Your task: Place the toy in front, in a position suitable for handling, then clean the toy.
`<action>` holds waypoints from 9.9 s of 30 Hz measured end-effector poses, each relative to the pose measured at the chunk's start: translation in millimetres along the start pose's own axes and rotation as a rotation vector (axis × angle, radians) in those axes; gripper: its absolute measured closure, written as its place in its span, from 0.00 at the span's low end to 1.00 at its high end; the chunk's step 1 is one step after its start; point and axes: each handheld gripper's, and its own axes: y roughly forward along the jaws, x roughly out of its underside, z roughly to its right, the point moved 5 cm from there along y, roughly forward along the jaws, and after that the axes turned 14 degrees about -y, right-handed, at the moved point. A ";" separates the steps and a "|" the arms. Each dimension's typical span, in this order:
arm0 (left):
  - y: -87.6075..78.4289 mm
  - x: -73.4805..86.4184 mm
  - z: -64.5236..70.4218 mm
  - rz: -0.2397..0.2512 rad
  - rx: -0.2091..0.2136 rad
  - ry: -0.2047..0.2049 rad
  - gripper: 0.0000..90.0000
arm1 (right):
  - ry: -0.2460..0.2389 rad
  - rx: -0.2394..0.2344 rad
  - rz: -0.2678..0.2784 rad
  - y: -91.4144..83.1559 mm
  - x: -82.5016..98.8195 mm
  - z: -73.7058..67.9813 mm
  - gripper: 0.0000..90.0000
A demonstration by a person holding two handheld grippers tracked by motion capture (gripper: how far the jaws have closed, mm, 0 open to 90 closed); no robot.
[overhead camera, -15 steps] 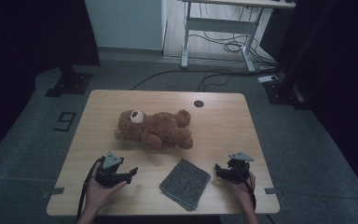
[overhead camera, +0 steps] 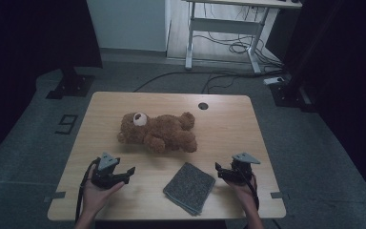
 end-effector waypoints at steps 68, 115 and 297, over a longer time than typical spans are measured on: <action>54.9 -113.1 55.7 0.182 0.102 0.075 0.88 | -0.034 -0.114 0.227 68.5 -135.6 -33.7 0.74; 74.4 -73.3 108.3 0.069 0.217 0.150 0.87 | 0.038 -0.079 0.227 49.1 -79.9 6.4 0.70; 111.9 -91.1 121.5 -0.016 0.281 0.034 0.92 | 0.006 -0.210 0.221 15.8 -34.7 -14.6 0.64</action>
